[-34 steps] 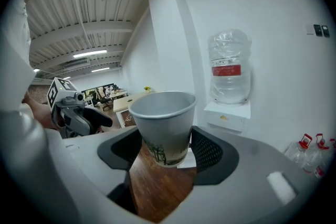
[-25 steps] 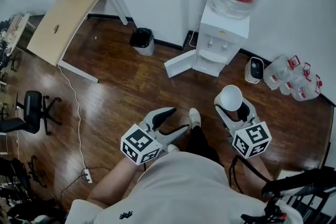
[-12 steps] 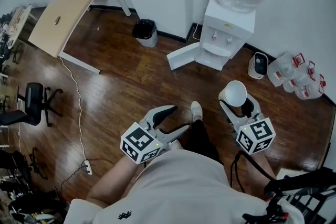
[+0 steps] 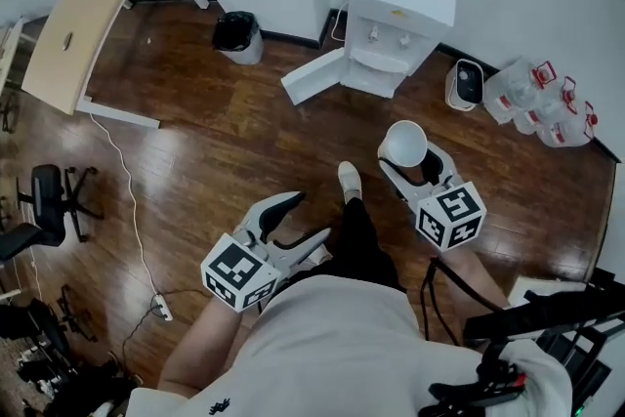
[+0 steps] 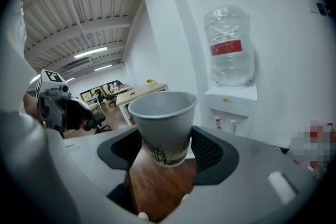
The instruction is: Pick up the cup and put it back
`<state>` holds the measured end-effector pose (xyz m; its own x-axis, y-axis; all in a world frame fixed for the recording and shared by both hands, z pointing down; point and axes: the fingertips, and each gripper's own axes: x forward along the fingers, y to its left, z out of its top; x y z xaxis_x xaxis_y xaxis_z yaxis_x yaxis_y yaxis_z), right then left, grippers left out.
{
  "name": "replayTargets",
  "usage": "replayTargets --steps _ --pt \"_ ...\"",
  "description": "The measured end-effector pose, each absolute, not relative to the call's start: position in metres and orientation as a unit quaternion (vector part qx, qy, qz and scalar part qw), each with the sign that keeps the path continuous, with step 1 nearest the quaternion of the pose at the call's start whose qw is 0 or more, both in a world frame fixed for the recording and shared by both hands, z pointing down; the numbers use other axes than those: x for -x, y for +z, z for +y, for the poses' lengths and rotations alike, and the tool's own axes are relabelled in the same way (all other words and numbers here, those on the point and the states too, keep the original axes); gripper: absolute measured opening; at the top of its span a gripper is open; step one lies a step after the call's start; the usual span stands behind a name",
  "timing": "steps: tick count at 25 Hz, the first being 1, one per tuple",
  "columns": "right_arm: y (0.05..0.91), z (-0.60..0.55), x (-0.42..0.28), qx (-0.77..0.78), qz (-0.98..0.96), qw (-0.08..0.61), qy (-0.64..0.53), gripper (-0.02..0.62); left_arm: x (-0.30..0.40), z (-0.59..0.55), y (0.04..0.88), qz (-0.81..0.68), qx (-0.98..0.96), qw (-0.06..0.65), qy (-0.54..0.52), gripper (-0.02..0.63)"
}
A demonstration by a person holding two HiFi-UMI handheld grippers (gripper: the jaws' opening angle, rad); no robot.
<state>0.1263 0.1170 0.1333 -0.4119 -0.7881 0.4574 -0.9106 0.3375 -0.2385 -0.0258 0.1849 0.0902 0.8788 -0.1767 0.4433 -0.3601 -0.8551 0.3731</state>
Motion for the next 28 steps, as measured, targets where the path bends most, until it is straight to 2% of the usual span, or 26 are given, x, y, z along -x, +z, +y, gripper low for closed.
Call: replayTargets --steps 14,22,28 --pt "0.235 0.052 -0.163 -0.516 -0.799 0.175 0.253 0.298 -0.017 0.138 0.137 -0.156 -0.935 0.257 0.190 0.262" --pt "0.357 0.010 -0.169 -0.504 -0.794 0.207 0.270 0.298 -0.018 0.099 0.199 -0.145 -0.937 0.241 0.206 0.262" --pt "0.443 -0.035 -0.174 -0.504 -0.800 0.209 0.251 0.298 -0.026 0.081 0.277 -0.153 -0.935 0.246 0.207 0.262"
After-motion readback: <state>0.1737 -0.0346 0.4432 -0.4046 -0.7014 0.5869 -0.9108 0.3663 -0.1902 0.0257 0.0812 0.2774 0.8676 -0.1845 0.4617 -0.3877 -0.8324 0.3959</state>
